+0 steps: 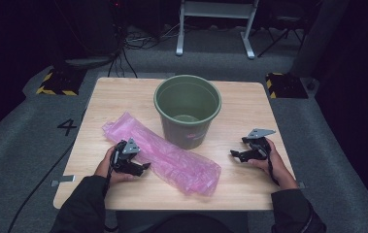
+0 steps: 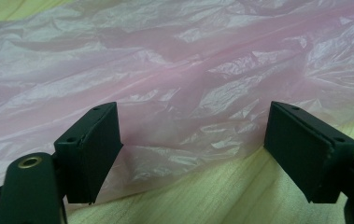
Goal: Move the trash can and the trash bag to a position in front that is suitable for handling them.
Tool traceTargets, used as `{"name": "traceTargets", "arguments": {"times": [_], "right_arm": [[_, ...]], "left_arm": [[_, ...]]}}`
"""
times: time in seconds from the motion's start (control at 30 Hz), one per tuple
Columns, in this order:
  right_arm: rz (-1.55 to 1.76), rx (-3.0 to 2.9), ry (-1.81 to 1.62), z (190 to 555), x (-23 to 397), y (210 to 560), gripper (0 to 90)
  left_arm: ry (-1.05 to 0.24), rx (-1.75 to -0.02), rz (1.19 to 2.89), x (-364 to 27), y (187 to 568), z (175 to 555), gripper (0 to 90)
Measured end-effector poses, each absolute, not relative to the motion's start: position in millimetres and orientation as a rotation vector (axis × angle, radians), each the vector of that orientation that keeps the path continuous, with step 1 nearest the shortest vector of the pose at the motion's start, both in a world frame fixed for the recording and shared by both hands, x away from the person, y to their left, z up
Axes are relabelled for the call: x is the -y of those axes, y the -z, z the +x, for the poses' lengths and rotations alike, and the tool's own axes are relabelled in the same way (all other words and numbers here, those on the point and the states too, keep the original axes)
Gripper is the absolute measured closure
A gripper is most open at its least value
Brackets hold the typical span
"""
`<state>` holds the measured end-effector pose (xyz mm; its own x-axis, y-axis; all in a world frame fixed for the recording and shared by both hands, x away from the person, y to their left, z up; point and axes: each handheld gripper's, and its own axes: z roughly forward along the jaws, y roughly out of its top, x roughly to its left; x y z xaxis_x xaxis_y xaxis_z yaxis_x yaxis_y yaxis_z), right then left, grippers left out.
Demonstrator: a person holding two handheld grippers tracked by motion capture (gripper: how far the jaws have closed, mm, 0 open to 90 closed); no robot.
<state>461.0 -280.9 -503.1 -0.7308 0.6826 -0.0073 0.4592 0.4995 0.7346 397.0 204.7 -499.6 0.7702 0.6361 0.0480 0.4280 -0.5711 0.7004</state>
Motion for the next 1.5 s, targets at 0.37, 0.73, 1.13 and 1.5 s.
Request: {"name": "traceTargets", "arguments": {"times": [0.37, 0.73, 1.13, 1.5], "right_arm": [[0.957, -2.450, -1.069, 461.3, 280.6, 503.1, 16.2], [0.956, -2.451, -1.069, 461.4, 280.5, 503.1, 16.2], [0.956, -2.451, -1.069, 461.4, 280.5, 503.1, 16.2], [0.956, -2.451, -1.069, 461.4, 280.5, 503.1, 16.2]], "left_arm": [[-0.354, -0.836, 2.203, -211.4, 500.6, 404.4, 39.0], [-0.419, -0.852, 2.187, -209.1, 500.6, 402.0, 75.0], [-0.463, -0.826, 2.204, -203.7, 500.6, 398.8, 86.5], [-0.444, -0.709, 2.241, -164.8, 498.3, 393.3, 88.0]]}}
